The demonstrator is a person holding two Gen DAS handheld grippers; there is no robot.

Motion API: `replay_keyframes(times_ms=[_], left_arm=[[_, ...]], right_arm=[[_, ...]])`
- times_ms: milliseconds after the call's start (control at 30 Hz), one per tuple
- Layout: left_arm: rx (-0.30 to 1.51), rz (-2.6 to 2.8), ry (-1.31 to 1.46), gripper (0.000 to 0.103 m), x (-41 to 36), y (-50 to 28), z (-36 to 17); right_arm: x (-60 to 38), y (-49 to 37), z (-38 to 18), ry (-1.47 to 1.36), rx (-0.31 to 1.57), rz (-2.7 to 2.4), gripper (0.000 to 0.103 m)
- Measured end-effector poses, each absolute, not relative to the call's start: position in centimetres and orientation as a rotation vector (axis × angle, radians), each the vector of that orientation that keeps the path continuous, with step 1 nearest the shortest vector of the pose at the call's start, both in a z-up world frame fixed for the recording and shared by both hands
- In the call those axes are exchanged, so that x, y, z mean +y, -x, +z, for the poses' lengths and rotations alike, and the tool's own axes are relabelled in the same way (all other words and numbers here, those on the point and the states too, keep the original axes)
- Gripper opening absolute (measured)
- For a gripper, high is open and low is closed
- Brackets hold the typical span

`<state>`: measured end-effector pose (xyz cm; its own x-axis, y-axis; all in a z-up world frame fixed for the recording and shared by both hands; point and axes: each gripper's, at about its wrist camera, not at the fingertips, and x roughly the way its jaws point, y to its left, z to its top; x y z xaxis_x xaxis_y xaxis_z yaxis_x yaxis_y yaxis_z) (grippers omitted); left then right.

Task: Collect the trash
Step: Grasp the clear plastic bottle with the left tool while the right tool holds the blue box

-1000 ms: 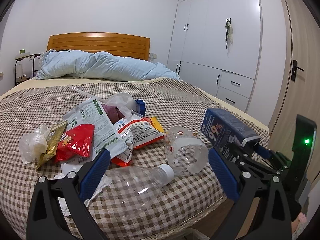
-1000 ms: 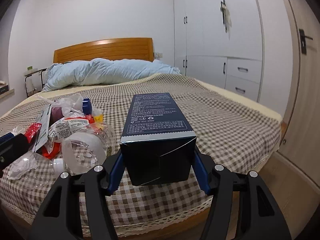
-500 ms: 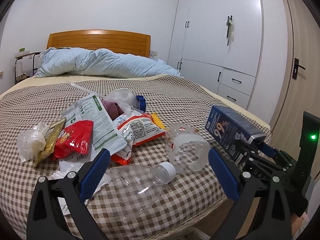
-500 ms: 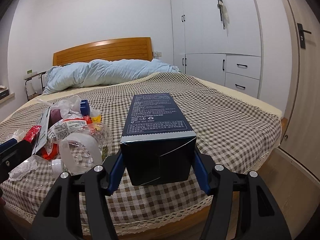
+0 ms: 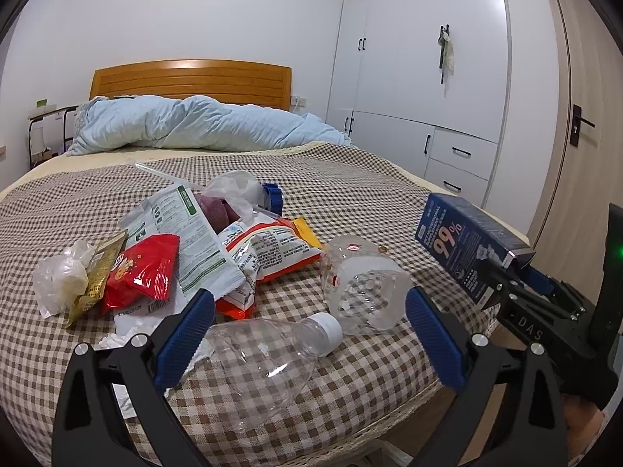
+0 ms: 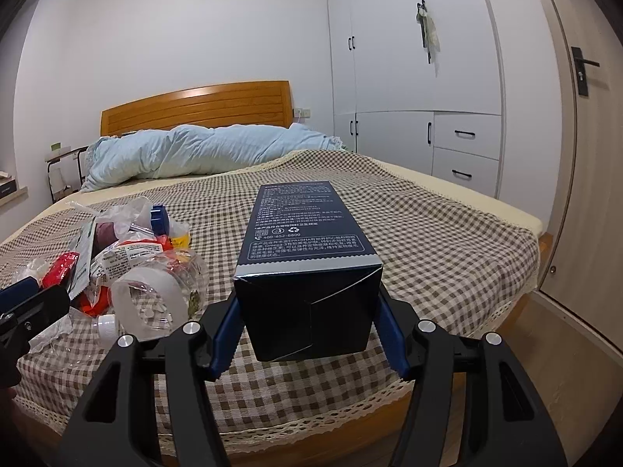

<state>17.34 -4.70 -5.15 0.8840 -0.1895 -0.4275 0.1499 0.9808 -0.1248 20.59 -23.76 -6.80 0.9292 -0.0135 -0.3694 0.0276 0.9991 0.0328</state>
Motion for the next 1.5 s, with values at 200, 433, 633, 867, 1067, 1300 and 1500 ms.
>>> replay_keyframes(times_ms=[200, 433, 633, 867, 1067, 1300, 1500], left_arm=[[0.463, -0.185, 0.081, 0.095, -5.2, -17.6, -5.4], [0.48, -0.217, 0.062, 0.095, -6.7, -17.9, -5.5], [0.518, -0.238, 0.005, 0.095, -9.1, -18.8, -6.1], [0.52, -0.177, -0.094, 0.095, -11.9, -20.8, -6.3], [0.511, -0.122, -0.144, 0.095, -13.3, -22.4, -6.5], [0.537, -0.08, -0.199, 0.09, -14.6, -23.7, -8.5], [0.554, -0.11, -0.162, 0.064, -14.3, -23.7, -8.7]], right_arm=[[-24.2, -20.4, -6.7, -0.043, 0.377, -0.025, 0.059], [-24.9, -20.0, -6.5, -0.046, 0.369, -0.034, 0.059], [-25.8, -19.8, -6.4, -0.056, 0.369, -0.052, 0.059], [-26.6, -19.5, -6.5, -0.06, 0.371, -0.06, 0.059], [-27.0, -19.5, -6.5, -0.067, 0.374, -0.06, 0.059], [-27.1, -19.5, -6.6, -0.069, 0.379, -0.054, 0.059], [-27.3, -19.4, -6.5, -0.07, 0.378, -0.05, 0.059]])
